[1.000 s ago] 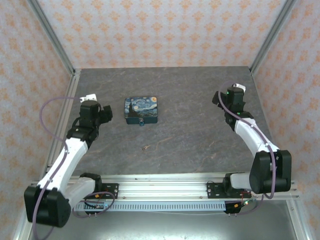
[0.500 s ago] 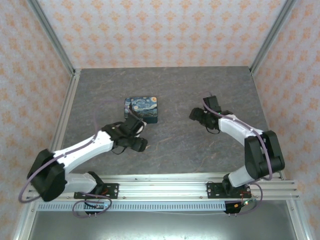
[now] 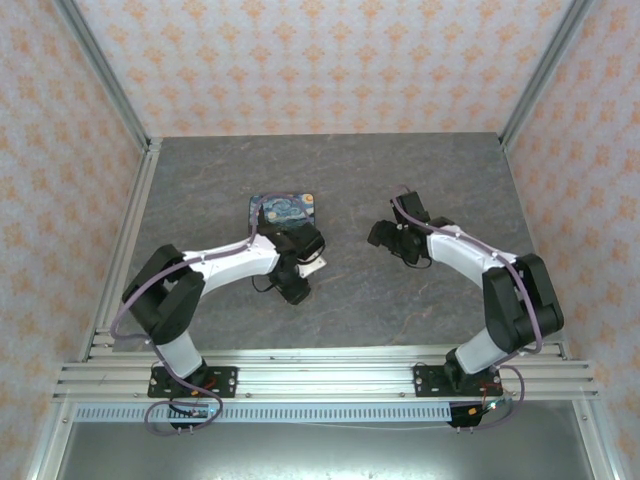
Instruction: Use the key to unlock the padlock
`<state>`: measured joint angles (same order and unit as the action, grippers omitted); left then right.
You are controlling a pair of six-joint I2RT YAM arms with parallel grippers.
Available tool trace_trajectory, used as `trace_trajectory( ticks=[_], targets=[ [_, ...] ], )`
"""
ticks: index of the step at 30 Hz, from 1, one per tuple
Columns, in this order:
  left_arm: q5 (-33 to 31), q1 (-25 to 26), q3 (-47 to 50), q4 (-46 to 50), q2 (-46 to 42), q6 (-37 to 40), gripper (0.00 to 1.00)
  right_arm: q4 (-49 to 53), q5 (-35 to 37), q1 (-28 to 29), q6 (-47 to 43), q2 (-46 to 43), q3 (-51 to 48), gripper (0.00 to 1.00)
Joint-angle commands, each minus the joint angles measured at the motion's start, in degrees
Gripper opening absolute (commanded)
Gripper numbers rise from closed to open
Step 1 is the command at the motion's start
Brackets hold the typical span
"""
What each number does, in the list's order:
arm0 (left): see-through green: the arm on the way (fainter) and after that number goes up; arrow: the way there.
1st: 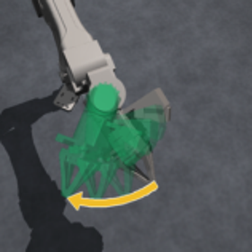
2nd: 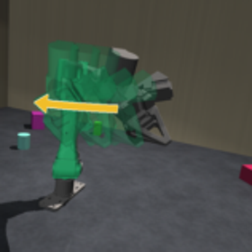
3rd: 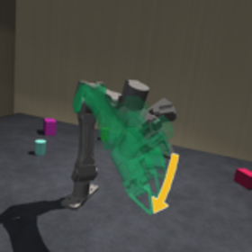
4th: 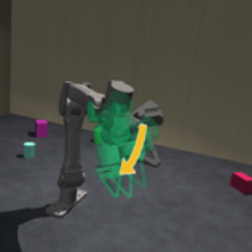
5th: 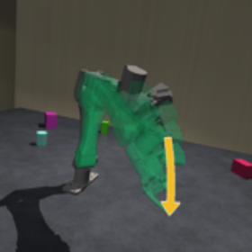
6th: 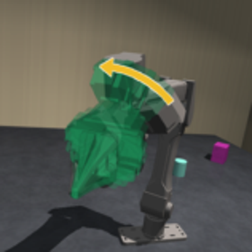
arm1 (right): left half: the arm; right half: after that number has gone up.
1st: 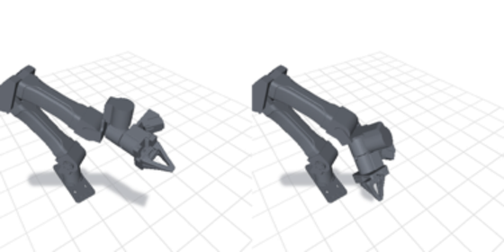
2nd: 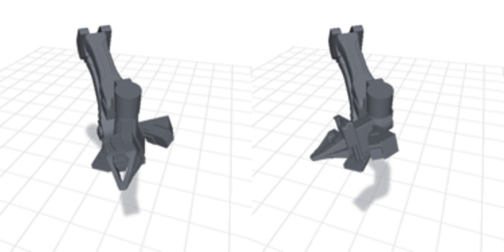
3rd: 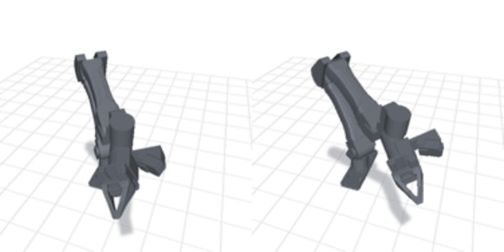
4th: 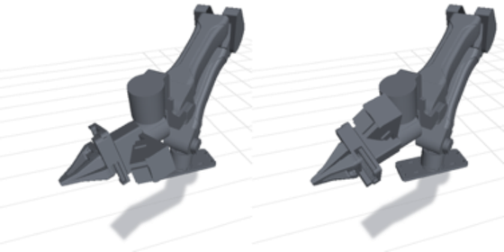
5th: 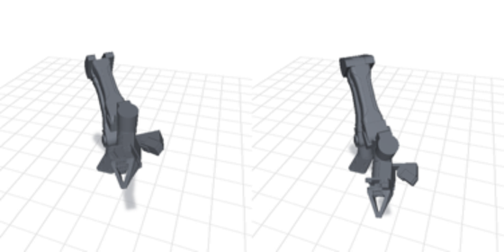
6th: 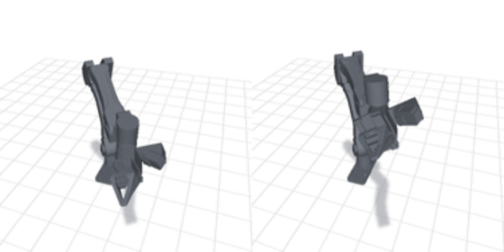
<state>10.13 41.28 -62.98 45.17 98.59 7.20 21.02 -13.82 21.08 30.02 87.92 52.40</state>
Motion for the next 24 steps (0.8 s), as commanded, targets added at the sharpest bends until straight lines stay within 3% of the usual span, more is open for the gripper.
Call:
trace_trajectory(
  ticks=[1, 24],
  targets=[
    [0.28, 0.12, -2.49, 3.24, 2.14, 2.12, 0.39, 2.86, 2.63, 0.28, 0.09, -2.92, -0.72, 0.82],
    [-1.34, -0.41, -0.16, 2.12, 3.98, 1.70, 0.33, 4.65, 5.88, 0.31, -1.11, -3.36, 0.86, 0.83]
  ],
)
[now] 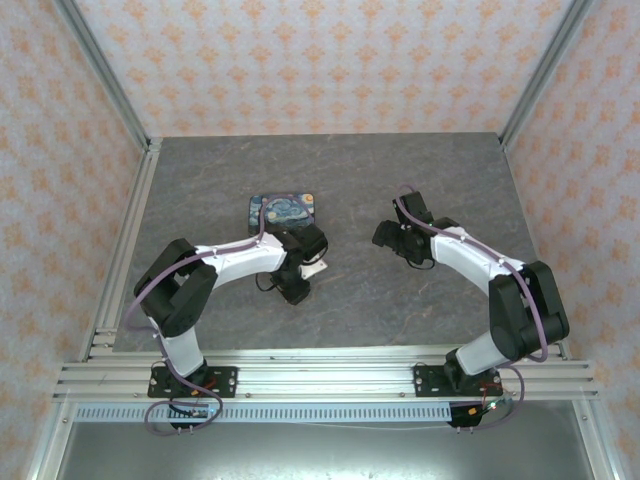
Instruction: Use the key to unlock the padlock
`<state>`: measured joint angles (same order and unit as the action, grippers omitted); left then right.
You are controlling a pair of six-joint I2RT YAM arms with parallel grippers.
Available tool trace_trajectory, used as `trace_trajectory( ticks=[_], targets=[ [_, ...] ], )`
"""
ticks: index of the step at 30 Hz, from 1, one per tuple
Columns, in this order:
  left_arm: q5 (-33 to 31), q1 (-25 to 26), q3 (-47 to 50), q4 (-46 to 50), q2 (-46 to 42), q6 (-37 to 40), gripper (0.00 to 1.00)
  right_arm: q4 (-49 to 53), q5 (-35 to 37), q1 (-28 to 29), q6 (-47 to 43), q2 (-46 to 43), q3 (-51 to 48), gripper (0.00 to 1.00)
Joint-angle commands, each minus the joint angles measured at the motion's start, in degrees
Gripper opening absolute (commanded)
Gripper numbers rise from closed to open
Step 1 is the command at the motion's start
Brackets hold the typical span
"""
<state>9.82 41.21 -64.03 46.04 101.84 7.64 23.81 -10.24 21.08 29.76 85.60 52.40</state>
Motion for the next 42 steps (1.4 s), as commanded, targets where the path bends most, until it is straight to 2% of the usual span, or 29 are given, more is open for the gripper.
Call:
trace_trajectory(
  ticks=[1, 11, 16, 18, 22, 32, 42],
  targets=[
    [-1.02, -0.34, 1.09, 1.17, 0.64, 1.26, 0.34, 1.93, 2.38, 0.28, -0.86, -1.10, 0.85, 0.83],
    [-1.30, -0.39, 1.90, 0.89, 1.11, 1.75, 0.32, 2.11, 3.04, 0.28, -0.72, -1.67, 0.69, 0.83],
    [-1.04, -0.39, 1.05, 1.03, 1.56, 2.38, 0.27, 2.28, 3.25, 0.30, -0.63, -2.01, 0.51, 0.83],
    [-0.95, -0.35, 0.84, 1.07, 1.67, 2.47, 0.21, 2.29, 3.43, 0.33, -0.61, -2.19, 0.44, 0.83],
    [-1.15, -0.34, 0.35, 0.55, 1.62, 2.47, 0.00, 2.38, 3.69, 0.28, -0.66, -2.53, 0.33, 0.83],
    [-0.95, -0.41, 1.88, -2.95, -2.59, 2.07, 0.00, 1.32, 3.49, 0.12, 0.28, -3.56, -0.76, 0.82],
    [-0.70, -0.43, 0.52, -3.25, -6.71, 2.81, 0.00, -1.55, -0.68, -0.86, 2.45, -3.51, -1.95, 0.81]
  ],
)
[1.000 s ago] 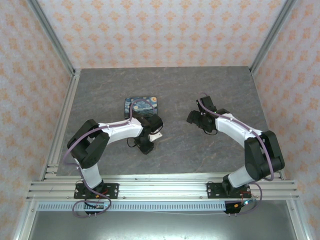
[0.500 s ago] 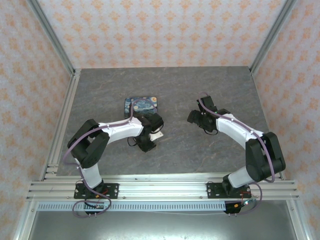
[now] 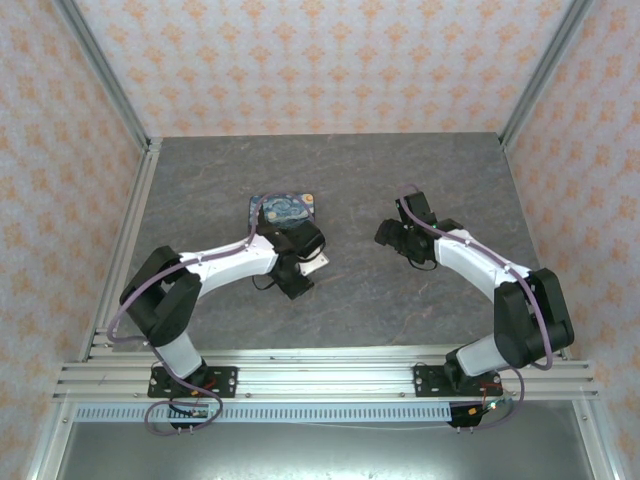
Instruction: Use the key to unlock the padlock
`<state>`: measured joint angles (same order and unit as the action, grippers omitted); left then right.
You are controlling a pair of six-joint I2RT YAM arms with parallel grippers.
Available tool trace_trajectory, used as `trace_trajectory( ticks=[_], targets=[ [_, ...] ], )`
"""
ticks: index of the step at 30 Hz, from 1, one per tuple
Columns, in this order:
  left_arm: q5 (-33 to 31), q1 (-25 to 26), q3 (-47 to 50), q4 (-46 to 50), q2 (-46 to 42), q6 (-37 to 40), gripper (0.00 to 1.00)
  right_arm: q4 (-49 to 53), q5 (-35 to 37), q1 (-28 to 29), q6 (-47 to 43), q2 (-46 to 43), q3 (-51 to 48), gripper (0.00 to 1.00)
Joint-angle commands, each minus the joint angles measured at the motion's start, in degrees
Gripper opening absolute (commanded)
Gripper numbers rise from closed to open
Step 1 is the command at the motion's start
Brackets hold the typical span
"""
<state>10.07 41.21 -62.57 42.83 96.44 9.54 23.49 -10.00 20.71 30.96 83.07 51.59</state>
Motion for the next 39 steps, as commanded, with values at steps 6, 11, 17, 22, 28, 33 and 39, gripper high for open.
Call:
trace_trajectory(
  ticks=[6, 11, 17, 22, 28, 33, 39],
  targets=[
    [0.46, -0.43, -1.84, -0.05, -2.15, 1.09, 0.00, -2.87, -3.73, -1.58, 2.99, -1.67, -1.90, 0.80],
    [1.91, -0.43, -5.19, 0.82, -5.06, 1.14, 0.00, -5.84, -9.50, -3.95, 5.37, -3.67, -2.34, 0.77],
    [6.01, -0.34, -7.08, -2.65, -11.38, 6.50, 0.00, -6.52, -16.28, -5.44, 5.71, -7.39, 0.05, 0.75],
    [8.23, -0.34, -8.99, -6.18, -14.77, 10.44, 0.00, -8.37, -23.96, -5.50, 6.99, -8.99, 1.39, 0.73],
    [5.18, 0.54, -14.97, -5.67, -14.05, 13.60, 0.00, -12.74, -35.46, -5.38, 10.02, -8.59, 3.67, 0.71],
    [4.30, 0.82, -20.25, -3.28, -11.81, 15.31, 0.00, -14.08, -42.20, -5.01, 12.07, -7.09, 8.13, 0.71],
    [4.83, 1.09, -23.10, -0.84, -9.55, 16.21, 0.00, -13.49, -49.37, -2.30, 11.35, -3.37, 13.70, 0.71]
  ],
)
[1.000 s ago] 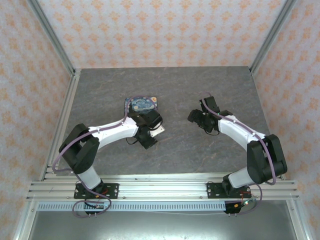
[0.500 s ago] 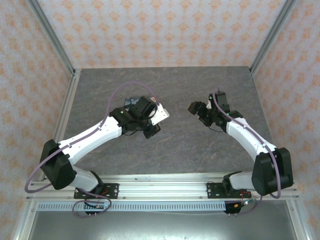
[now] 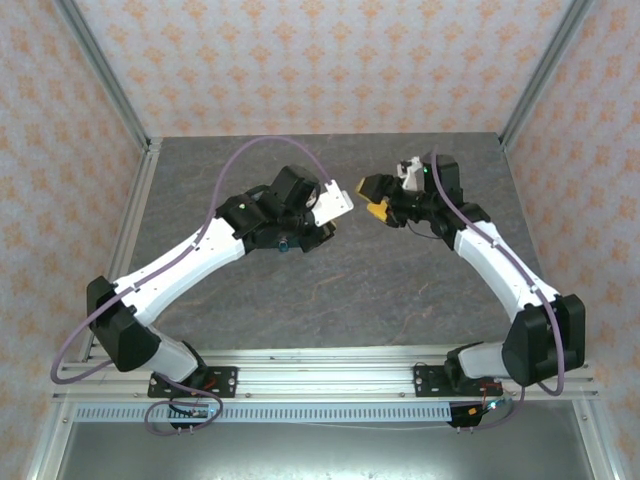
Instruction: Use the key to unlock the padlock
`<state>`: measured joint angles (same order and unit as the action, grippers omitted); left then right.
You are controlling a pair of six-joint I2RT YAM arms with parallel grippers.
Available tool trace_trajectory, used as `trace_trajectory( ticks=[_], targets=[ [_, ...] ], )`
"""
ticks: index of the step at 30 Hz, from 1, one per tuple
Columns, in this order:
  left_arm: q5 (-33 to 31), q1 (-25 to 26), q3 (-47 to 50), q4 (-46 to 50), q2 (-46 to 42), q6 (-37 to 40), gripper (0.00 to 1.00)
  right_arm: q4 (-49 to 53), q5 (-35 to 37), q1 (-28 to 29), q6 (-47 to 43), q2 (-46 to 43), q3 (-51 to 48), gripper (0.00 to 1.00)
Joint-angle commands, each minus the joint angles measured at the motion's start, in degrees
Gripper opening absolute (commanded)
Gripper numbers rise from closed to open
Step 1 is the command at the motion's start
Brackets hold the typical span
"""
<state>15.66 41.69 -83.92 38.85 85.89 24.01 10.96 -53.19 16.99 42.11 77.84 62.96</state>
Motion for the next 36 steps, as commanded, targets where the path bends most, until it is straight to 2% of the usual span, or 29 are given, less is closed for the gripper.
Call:
trace_trajectory(
  ticks=[1, 6, 12, 27, 33, 36],
  targets=[
    [-0.57, 0.67, -1.90, 3.32, 1.21, 1.69, 0.00, -0.55, -7.67, 1.93, -0.27, 2.75, 3.13, 0.70],
    [-0.01, 0.85, -2.52, 4.97, 2.04, 1.05, 0.00, 1.79, -10.74, 4.04, -2.27, 5.50, 5.19, 0.68],
    [-0.45, 0.93, -1.61, 4.72, 1.32, 0.45, 0.00, 5.75, -11.08, 4.64, -4.44, 7.15, 6.72, 0.64],
    [-2.04, 0.93, -2.48, 5.00, 0.71, 0.42, 0.00, 12.17, -14.62, 7.09, -8.79, 10.75, 10.86, 0.40],
    [-2.15, 0.97, -1.62, 4.83, 0.18, 0.16, 0.00, 12.82, -14.58, 7.09, -9.24, 10.95, 10.87, 0.25],
    [-2.26, 1.02, -1.08, 4.57, -0.19, 0.07, 0.00, 13.20, -14.23, 7.13, -9.40, 11.07, 10.93, 0.14]
  ],
)
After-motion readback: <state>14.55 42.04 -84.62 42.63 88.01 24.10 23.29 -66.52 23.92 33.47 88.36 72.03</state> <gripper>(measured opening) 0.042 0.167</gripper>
